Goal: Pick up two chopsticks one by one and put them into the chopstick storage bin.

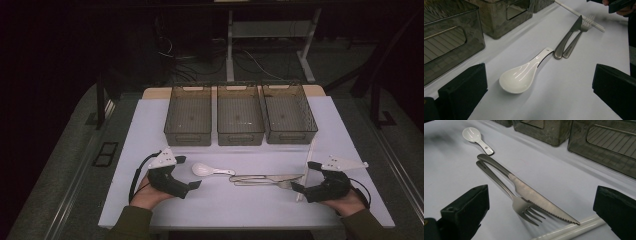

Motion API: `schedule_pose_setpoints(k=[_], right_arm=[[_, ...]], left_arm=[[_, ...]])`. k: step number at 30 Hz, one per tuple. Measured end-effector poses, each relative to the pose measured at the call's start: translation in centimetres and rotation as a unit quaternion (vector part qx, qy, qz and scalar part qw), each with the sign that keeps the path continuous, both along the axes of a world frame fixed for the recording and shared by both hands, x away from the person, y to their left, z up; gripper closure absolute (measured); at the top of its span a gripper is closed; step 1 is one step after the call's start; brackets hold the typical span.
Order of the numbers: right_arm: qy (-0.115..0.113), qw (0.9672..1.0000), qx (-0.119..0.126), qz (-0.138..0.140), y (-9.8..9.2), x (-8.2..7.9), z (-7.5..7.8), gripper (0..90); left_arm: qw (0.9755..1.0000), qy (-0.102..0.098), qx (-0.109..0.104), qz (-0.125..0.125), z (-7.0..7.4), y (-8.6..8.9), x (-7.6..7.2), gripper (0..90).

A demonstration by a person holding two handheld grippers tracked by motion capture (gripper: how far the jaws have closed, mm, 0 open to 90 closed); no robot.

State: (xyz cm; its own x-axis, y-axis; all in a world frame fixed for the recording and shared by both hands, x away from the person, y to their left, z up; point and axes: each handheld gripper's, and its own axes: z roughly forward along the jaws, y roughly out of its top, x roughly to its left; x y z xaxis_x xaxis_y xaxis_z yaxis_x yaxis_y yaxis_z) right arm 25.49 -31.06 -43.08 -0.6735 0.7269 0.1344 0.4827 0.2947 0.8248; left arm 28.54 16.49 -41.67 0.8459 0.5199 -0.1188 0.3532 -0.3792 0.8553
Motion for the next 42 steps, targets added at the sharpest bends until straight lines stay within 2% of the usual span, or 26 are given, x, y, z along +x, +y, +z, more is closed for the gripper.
schedule_pose_setpoints(k=[3, 4, 6, 7, 8, 9, 11, 17, 18, 19, 23, 25, 26, 28, 29, 31, 32, 34, 41, 42], right_arm=[[0.005, 1.0, -0.001, 0.001, -0.1, 0.0, 0.0, 0.6], [0.009, 1.0, -0.003, 0.002, -0.1, -0.1, 0.1, 4.7], [0.008, 1.0, -0.005, 0.003, -0.2, -0.2, 0.2, 5.3], [0.009, 0.9999, -0.008, 0.002, -0.2, -0.3, 0.3, 8.8], [0.009, 0.9999, -0.011, 0.004, -0.3, -0.6, 0.6, 17.0], [0.009, 0.9999, -0.011, 0.004, -0.3, -0.6, 0.6, 17.0], [0.018, 0.9996, -0.022, 0.004, -0.3, -0.8, 0.8, 26.7], [0.024, 0.9988, -0.041, 0.015, -0.3, -1.7, 1.2, 50.0], [0.028, 0.9984, -0.045, 0.022, -0.4, -1.8, 1.2, 57.2], [0.028, 0.9984, -0.045, 0.022, -0.4, -1.8, 1.2, 57.2], [0.046, 0.997, -0.051, 0.035, -0.2, -1.9, 0.9, 71.6], [0.054, 0.9958, -0.053, 0.051, -0.1, -1.9, 0.8, 80.7], [0.054, 0.9958, -0.053, 0.051, -0.1, -1.9, 0.8, 80.7], [0.065, 0.9938, -0.06, 0.068, 0.2, -1.9, 0.7, 88.4], [0.065, 0.9938, -0.06, 0.068, 0.2, -1.9, 0.7, 88.4], [0.077, 0.991, -0.073, 0.081, 0.6, -1.8, 0.3, 89.7], [0.077, 0.991, -0.073, 0.081, 0.6, -1.8, 0.3, 89.7], [0.085, 0.9884, -0.09, 0.087, 1.1, -1.6, -0.2, 89.7], [0.095, 0.9843, -0.11, 0.099, 2.1, -1.1, -1.0, 89.7], [0.1, 0.9826, -0.119, 0.101, 2.3, -1.0, -1.1, 89.7]], left_arm=[[1.0, 0.002, 0.0, 0.001, 0.0, 0.0, 0.0, 0.0], [1.0, 0.002, 0.0, 0.001, 0.0, 0.0, 0.0, 0.0], [1.0, 0.002, 0.002, -0.001, 0.0, 0.0, 0.0, 0.0], [1.0, 0.002, 0.003, -0.001, 0.0, 0.0, 0.0, 0.0], [1.0, 0.002, 0.003, -0.001, 0.0, 0.0, 0.0, 0.0], [1.0, 0.002, 0.002, -0.001, 0.0, 0.0, 0.0, 0.0], [1.0, 0.003, 0.001, -0.001, 0.0, 0.0, 0.0, 0.0], [1.0, 0.002, 0.002, 0.0, 0.0, 0.1, 0.0, 0.0], [1.0, 0.002, 0.002, 0.0, 0.0, 0.0, 0.0, 0.0], [1.0, 0.003, 0.001, 0.0, 0.0, 0.0, -0.1, 0.0], [1.0, 0.005, 0.002, 0.0, 0.0, 0.1, 0.0, 0.0], [1.0, 0.005, 0.001, 0.001, 0.0, 0.1, 0.0, 0.0], [1.0, 0.006, 0.0, 0.001, 0.0, 0.1, 0.0, 0.0], [1.0, 0.006, 0.002, 0.0, 0.0, 0.1, 0.0, 0.0], [1.0, 0.006, 0.003, -0.001, 0.0, 0.1, 0.0, 0.0], [1.0, 0.006, 0.004, -0.001, 0.0, 0.1, 0.0, 0.0], [1.0, 0.006, 0.003, -0.001, 0.0, 0.1, 0.0, 0.0], [1.0, 0.006, 0.003, -0.002, 0.0, 0.0, 0.1, 0.0], [1.0, 0.007, 0.004, -0.002, -0.1, 0.0, 0.0, 0.0], [1.0, 0.007, 0.003, -0.001, -0.1, 0.0, 0.0, 0.0]])
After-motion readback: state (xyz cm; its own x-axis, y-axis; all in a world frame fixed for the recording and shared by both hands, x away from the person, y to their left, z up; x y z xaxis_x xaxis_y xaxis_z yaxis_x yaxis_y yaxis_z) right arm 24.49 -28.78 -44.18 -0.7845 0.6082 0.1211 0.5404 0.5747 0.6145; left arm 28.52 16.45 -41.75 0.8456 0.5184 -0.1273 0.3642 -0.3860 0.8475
